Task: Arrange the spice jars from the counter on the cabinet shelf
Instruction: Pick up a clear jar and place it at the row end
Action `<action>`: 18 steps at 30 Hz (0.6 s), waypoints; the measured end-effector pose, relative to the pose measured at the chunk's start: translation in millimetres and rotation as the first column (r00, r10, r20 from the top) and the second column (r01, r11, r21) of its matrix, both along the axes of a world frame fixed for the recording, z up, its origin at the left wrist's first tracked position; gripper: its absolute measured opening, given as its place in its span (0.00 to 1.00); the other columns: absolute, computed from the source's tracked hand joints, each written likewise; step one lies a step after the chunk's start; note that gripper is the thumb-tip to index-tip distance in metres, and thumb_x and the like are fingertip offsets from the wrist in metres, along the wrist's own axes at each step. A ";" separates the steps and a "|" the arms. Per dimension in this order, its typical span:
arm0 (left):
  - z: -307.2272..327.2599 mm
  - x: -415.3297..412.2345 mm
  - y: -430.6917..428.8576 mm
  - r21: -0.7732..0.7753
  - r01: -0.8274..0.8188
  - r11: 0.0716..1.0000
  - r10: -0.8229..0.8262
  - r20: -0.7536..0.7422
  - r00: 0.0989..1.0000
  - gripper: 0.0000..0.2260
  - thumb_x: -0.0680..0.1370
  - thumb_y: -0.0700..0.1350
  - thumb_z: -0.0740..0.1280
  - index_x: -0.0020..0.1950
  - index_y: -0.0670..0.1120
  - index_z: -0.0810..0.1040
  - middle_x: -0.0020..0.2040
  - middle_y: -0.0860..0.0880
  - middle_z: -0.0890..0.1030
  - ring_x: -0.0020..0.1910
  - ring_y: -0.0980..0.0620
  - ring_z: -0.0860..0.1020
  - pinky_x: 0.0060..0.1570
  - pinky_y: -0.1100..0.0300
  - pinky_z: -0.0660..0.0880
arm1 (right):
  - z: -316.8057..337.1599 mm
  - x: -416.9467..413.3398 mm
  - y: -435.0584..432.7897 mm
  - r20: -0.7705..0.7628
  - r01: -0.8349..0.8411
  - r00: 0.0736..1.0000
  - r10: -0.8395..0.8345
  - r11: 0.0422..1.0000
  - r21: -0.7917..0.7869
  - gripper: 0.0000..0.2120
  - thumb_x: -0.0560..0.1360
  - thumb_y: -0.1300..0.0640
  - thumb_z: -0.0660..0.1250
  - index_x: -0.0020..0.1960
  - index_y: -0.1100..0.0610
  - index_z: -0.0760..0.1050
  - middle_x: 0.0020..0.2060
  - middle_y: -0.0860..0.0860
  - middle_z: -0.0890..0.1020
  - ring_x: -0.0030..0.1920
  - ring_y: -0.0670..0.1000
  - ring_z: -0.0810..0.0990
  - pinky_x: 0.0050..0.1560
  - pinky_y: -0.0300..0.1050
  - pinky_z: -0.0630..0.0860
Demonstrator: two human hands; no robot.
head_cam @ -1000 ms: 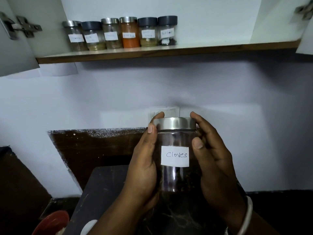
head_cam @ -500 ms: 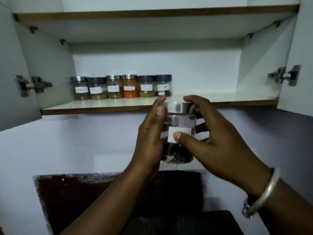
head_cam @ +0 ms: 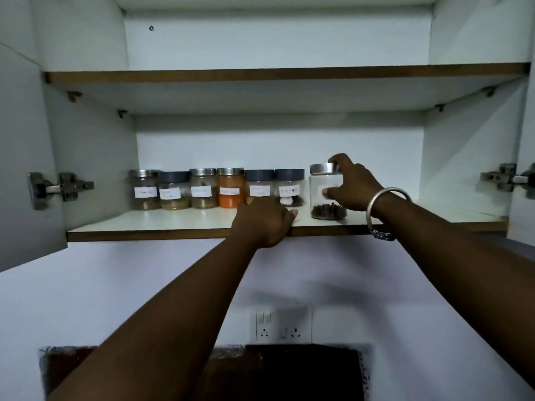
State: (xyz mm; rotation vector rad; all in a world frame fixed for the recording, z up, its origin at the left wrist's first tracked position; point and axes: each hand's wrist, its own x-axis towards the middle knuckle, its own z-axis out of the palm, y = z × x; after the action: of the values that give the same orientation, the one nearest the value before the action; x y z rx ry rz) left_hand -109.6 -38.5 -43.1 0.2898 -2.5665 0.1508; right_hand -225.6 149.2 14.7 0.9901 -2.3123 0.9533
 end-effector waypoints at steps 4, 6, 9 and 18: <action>1.6 -7.7 -6.6 0.082 0.025 0.996 -0.030 0.055 0.998 0.22 0.85 0.60 0.49 0.64 0.57 0.81 0.73 0.46 0.72 0.67 0.39 0.75 0.58 0.46 0.73 | -1.1 -44.2 -29.7 0.026 0.061 0.998 -0.062 0.997 0.042 0.28 0.74 0.57 0.74 0.68 0.53 0.64 0.59 0.62 0.73 0.50 0.63 0.79 0.48 0.50 0.75; 0.1 -8.5 -8.2 0.068 0.017 0.998 -0.021 0.049 0.999 0.21 0.85 0.60 0.50 0.63 0.57 0.80 0.72 0.46 0.73 0.66 0.39 0.75 0.56 0.46 0.71 | 0.2 -61.4 -42.6 0.038 0.078 0.996 -0.081 0.995 0.058 0.28 0.75 0.58 0.74 0.68 0.54 0.63 0.60 0.62 0.72 0.49 0.63 0.78 0.49 0.50 0.76; -1.2 -12.1 -10.6 0.055 0.028 0.998 -0.031 0.046 0.998 0.21 0.85 0.59 0.50 0.63 0.57 0.80 0.70 0.46 0.73 0.65 0.40 0.75 0.53 0.47 0.70 | 3.2 -84.3 -61.3 0.054 0.096 0.993 -0.101 0.992 0.088 0.27 0.75 0.60 0.73 0.69 0.55 0.62 0.61 0.63 0.72 0.48 0.62 0.77 0.48 0.51 0.75; -4.4 -18.6 -16.2 0.026 0.043 0.999 -0.043 0.017 0.999 0.21 0.83 0.58 0.50 0.64 0.57 0.79 0.69 0.46 0.74 0.63 0.42 0.75 0.50 0.48 0.69 | 4.5 -120.0 -88.3 0.052 0.144 0.988 -0.148 0.986 0.082 0.28 0.75 0.61 0.73 0.70 0.57 0.63 0.59 0.64 0.76 0.55 0.65 0.79 0.48 0.51 0.75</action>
State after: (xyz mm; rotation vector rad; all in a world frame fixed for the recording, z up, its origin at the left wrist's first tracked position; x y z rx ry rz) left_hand -128.3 -54.7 -47.6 0.2441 -2.5914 0.1044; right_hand -345.7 60.9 19.2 0.8192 -2.4490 0.8486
